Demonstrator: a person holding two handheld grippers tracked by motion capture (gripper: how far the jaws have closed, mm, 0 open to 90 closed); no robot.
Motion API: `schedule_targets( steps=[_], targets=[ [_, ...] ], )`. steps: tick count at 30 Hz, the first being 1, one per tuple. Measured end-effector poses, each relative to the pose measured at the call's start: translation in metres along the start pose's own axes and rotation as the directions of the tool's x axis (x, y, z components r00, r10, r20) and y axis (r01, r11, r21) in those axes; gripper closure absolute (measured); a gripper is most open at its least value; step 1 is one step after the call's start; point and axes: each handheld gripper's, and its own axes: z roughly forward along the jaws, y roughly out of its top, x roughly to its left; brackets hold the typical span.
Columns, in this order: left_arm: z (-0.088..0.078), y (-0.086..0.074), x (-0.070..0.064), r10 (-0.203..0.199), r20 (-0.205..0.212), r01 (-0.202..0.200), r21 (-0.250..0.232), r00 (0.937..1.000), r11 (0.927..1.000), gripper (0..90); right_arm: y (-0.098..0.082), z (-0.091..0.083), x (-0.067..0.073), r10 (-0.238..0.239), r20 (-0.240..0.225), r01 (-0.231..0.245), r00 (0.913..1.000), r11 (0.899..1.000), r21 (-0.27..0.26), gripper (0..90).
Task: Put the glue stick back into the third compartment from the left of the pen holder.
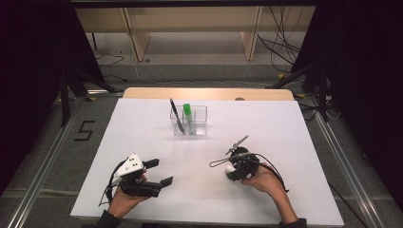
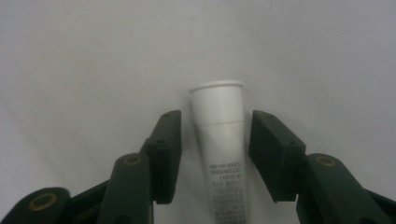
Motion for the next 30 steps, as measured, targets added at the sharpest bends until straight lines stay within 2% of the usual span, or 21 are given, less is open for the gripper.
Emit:
schedule_targets(
  steps=[7, 10, 22, 30],
  targets=[
    [-0.0005, 0.0002, 0.0003, 0.004, -0.002, -0.004, 0.0, 1.0, 1.0, 12.8, 0.0021, -0.0002, 0.0029, -0.019, 0.034, 0.018, 0.9992, 1.0, 0.024, 61.7],
    [-0.0008, 0.0002, 0.0004, 0.001, -0.003, -0.001, -0.003, 1.0, 1.0, 12.9, 0.0018, -0.0005, 0.0037, -0.028, 0.033, 0.027, 0.9991, 0.999, 0.024, 65.4],
    [-0.0014, 0.0, 0.0003, 0.005, -0.01, -0.006, -0.005, 0.9999, 1.0, 12.9, 0.0027, -0.0012, 0.0062, -0.047, 0.044, 0.046, 0.9979, 0.998, 0.036, 67.5],
    [-0.0011, -0.0002, -0.0002, 0.012, -0.013, -0.012, 0.0, 0.9998, 0.9999, 13.0, -0.0002, -0.0076, 0.0006, -0.02, 0.018, 0.02, 0.9997, 1.0, -0.017, 67.9]
  ],
)
